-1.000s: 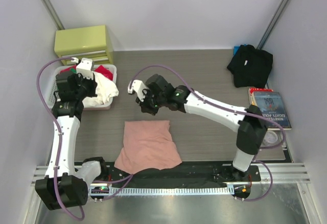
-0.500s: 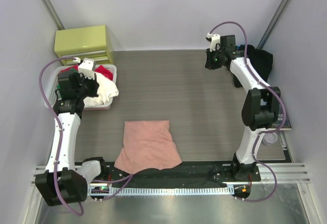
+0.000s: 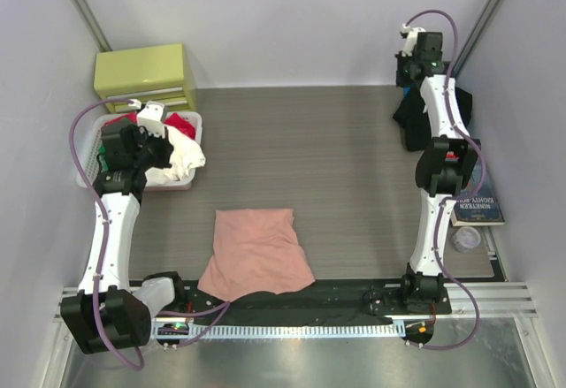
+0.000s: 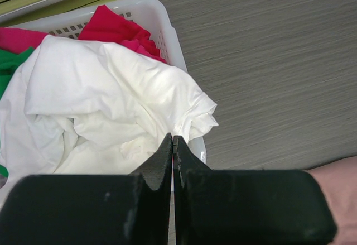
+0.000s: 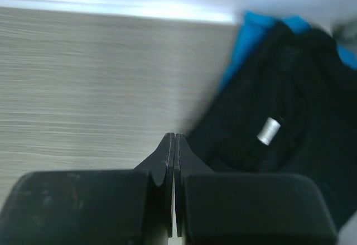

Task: Fold and stack the t-shirts
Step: Put the neatly folded tshirt into the corner of the board with both arms

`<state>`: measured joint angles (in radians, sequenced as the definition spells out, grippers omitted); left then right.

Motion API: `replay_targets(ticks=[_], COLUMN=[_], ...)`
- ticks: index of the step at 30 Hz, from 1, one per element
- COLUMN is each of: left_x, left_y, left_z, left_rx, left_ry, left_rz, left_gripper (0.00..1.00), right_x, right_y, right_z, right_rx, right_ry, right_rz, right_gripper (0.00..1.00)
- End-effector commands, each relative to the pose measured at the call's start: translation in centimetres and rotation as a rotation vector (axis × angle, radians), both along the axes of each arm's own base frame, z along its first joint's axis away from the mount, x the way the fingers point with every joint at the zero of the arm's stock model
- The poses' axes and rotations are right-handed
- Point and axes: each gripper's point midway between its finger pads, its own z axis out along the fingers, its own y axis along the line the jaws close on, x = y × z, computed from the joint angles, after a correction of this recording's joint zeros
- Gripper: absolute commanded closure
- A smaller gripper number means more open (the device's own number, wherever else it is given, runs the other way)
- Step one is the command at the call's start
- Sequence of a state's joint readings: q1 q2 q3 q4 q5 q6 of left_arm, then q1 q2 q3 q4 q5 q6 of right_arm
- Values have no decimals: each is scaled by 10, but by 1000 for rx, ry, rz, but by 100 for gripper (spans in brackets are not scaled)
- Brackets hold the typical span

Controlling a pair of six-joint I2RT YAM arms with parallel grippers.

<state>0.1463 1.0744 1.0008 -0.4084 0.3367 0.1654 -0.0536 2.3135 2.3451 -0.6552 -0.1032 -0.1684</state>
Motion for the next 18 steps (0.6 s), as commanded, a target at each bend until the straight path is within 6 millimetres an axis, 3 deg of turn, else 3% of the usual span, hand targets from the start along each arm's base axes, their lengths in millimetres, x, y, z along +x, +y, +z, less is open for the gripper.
replay_targets(ticks=[1,5,10,15,18], left_x=[6,5,7,7,6], left_y=[1,1,0,0,0], left_z=[11,9,4,5,5], left_rx=[7,9,-1,5,5], left_ry=[-41,-36,-20,-26,-26], left_rz=[-10,-11,-18,-17,-17], left_gripper=[100,100,100,100,100], right_x=[-12,-23,-31,-37,-36], right_y=[-52,-84,-117,-138,-139], right_z=[-9,1,-3,-24,-45], right_rx=[8,63,57,36,40], right_ry=[55,10,16,62,103], right_rz=[-162,-243,-299,-354,-360], right_gripper=[99,99,99,99,99])
